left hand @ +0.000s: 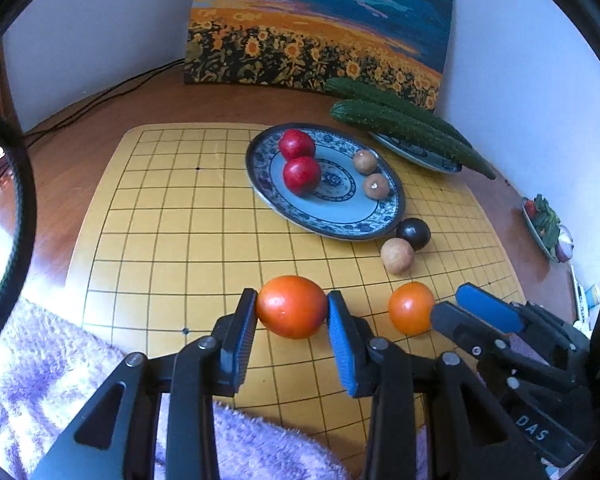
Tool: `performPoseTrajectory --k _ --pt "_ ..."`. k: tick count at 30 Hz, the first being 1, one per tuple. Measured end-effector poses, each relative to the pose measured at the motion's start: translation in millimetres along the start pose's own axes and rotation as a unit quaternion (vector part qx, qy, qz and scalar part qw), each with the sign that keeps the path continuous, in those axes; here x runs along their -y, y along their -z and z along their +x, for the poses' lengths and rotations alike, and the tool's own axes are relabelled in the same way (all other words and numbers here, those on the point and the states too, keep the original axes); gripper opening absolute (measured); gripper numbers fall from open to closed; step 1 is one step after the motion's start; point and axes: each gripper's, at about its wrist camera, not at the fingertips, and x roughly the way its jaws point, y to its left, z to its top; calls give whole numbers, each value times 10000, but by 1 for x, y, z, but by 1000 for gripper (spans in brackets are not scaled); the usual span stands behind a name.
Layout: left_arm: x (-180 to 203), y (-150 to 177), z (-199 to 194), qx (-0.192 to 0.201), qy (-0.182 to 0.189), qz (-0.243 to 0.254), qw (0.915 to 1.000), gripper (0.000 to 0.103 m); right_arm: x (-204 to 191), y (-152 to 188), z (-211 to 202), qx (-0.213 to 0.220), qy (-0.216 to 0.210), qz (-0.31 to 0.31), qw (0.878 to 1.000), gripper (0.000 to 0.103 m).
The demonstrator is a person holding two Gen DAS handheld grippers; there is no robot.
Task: Organize fruits
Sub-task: 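Move the left tool to an orange while the right tool approaches the other orange, then grasp an orange with the right tool while the left tool grasps the other orange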
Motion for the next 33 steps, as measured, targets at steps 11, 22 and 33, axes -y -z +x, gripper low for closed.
performPoseTrajectory --k 11,22,33 --pt "-16 4 -3 19 58 -188 9998 37 -9 5 19 -248 52 -5 9997 49" --pt "-16 3 1 5 127 -185 9997 37 -13 4 24 -178 152 -100 9997 49" --pt "-16 3 3 -6 105 -201 9997 37 -10 3 26 -119 36 6 9999 49"
